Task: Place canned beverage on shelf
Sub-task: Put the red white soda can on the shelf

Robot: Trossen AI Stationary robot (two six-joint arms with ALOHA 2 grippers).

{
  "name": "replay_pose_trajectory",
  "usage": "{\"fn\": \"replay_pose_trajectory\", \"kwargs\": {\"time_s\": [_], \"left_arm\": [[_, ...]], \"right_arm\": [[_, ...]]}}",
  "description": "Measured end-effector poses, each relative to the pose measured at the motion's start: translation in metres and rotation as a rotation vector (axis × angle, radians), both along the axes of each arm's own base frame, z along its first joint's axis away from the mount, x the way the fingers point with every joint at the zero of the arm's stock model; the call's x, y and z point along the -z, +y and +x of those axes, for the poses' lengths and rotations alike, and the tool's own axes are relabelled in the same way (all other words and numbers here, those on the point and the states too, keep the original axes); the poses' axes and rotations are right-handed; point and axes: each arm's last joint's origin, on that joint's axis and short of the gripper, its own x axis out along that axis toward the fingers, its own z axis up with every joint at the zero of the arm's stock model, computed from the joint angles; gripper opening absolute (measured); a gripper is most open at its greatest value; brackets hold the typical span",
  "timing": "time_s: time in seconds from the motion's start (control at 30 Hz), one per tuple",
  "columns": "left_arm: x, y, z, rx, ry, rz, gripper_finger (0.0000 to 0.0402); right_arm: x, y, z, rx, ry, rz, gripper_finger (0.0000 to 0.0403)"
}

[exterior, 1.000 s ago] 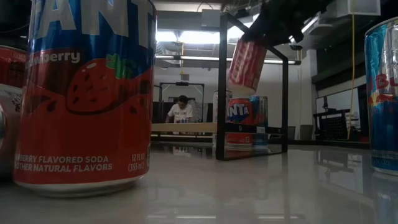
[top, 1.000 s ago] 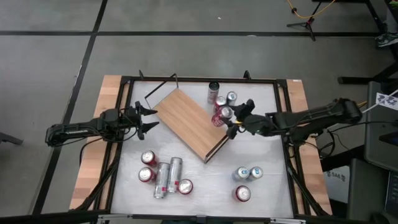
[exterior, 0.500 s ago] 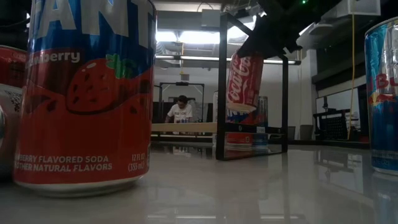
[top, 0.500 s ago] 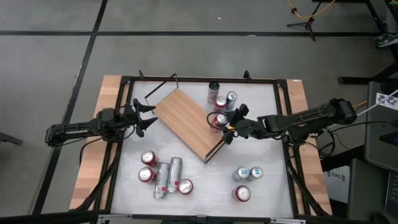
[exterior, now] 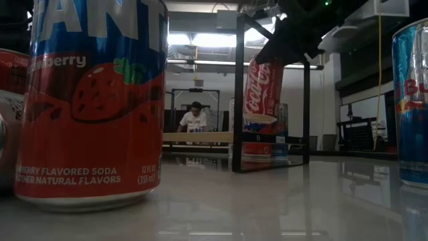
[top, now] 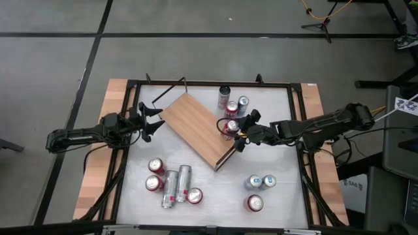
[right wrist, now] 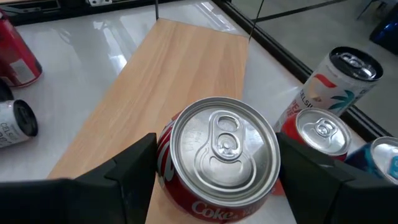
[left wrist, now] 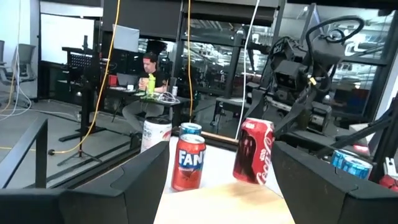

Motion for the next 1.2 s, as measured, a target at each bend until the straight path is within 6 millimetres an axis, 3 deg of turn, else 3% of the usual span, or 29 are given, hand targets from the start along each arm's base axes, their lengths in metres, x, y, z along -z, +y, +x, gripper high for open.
{"fn": "replay_pose_trajectory", "kwargs": {"time_s": [0.5, 0.83, 1.2], "left_arm": [[-0.005, 0.004, 0.029, 0.014, 0.075, -0.035, 0.0276], [-0.037, 0.003, 0.073, 0.061, 0.203, 0.082, 0.0276], [-0.035, 0.009, 0.118, 0.070, 0.335, 0.064, 0.0276]], "right_arm": [[0.013, -0.015, 0.013, -0.015, 0.032, 0.073, 0.0276], [0.013, -0.015, 0.013, 0.011, 0.027, 0.041, 0.0276], [0.014, -0.016, 0.014, 0.017, 0.031, 0.002, 0.0276]]}}
